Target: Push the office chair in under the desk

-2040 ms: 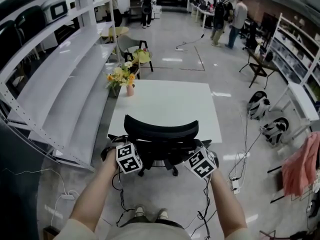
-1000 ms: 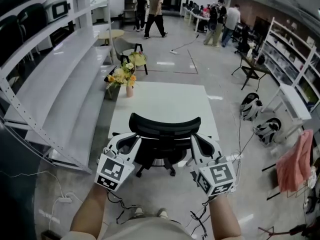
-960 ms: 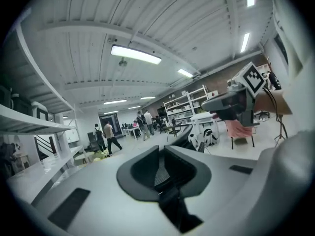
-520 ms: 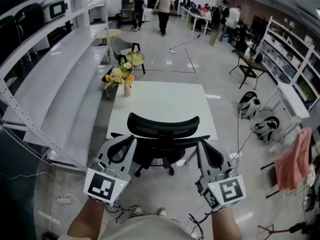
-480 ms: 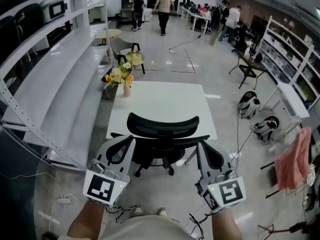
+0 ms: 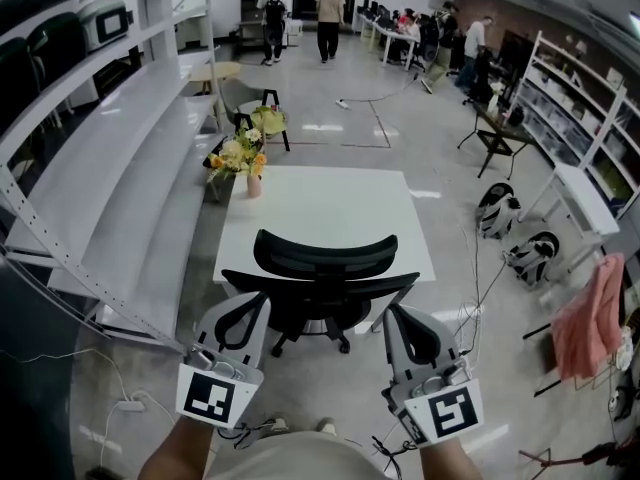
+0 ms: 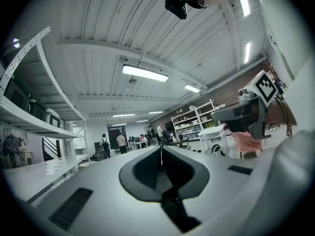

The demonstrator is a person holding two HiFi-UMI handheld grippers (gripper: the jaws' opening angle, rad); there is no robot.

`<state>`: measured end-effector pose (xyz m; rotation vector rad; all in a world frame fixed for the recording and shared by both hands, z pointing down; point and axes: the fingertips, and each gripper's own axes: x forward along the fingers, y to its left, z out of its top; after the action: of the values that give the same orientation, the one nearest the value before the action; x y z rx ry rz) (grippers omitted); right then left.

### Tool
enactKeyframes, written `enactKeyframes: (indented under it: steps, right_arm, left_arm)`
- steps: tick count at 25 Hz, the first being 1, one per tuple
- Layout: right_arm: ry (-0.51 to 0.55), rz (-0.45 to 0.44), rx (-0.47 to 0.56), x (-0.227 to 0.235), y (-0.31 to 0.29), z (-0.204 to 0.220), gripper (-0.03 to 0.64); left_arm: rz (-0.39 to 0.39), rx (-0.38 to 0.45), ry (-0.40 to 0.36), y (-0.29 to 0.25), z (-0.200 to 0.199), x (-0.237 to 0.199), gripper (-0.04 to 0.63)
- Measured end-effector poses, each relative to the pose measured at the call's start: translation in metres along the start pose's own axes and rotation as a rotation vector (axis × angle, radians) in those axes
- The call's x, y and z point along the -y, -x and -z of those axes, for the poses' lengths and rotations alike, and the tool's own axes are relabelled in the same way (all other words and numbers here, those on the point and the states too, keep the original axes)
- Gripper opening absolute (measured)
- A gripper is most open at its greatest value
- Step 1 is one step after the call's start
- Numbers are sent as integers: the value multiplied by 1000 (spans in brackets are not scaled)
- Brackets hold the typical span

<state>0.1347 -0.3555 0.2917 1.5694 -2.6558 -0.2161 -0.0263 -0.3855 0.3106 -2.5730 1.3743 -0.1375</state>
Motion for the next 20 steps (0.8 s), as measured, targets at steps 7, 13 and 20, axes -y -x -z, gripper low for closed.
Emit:
enactKeyframes:
  steps: [7,13,20]
  right_arm:
    - [-2,-18,-76,-2,0,25,6]
    - [-4,-6,-77,2,1,26,6]
    - [0,-10,-72,-1,0,22,6]
  left_arm:
    - [-17,-43,-18,6,21,-1,11]
    - [-27,-43,-7,9,19,-5,11]
    - [-23,-47,-16,10,18,-3,11]
